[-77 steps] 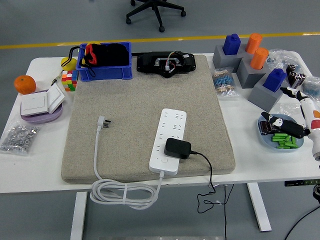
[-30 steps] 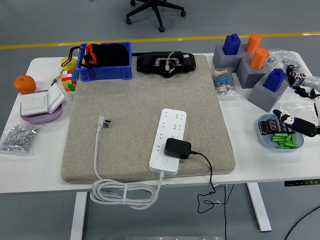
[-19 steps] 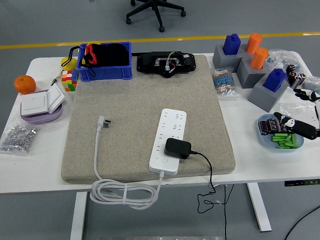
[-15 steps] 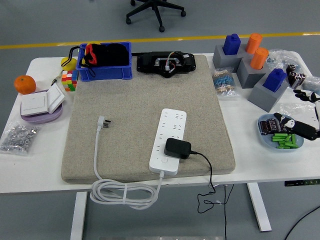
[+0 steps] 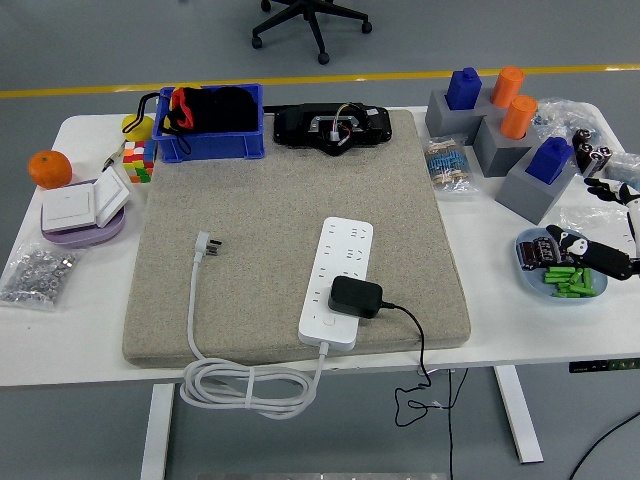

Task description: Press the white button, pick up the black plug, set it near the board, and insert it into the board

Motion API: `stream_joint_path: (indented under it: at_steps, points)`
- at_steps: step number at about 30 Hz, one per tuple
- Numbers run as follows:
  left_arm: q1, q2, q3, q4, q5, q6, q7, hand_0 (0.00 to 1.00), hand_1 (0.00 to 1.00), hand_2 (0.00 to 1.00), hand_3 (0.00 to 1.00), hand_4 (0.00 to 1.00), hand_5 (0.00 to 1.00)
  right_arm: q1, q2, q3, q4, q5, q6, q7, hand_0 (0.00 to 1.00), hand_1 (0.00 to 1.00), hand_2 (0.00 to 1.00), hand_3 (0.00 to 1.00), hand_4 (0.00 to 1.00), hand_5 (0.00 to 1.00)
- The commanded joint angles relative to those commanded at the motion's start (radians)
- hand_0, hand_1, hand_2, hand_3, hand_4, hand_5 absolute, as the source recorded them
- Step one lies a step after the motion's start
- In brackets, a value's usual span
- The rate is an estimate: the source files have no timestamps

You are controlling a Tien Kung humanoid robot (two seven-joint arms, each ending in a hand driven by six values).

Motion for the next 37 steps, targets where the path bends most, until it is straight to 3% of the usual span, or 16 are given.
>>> stream_joint_path:
  at_steps: [37]
  points:
    - [-0.024, 0.005, -0.010, 0.000, -0.001, 0.003, 0.003, 0.708, 0.695, 0.668, 0.715, 0.718, 0.302, 0.026, 0.013, -0.009, -0.011, -0.001, 0.004, -0.002, 0.860, 0.745, 0.728, 0.746, 0.919, 0.356]
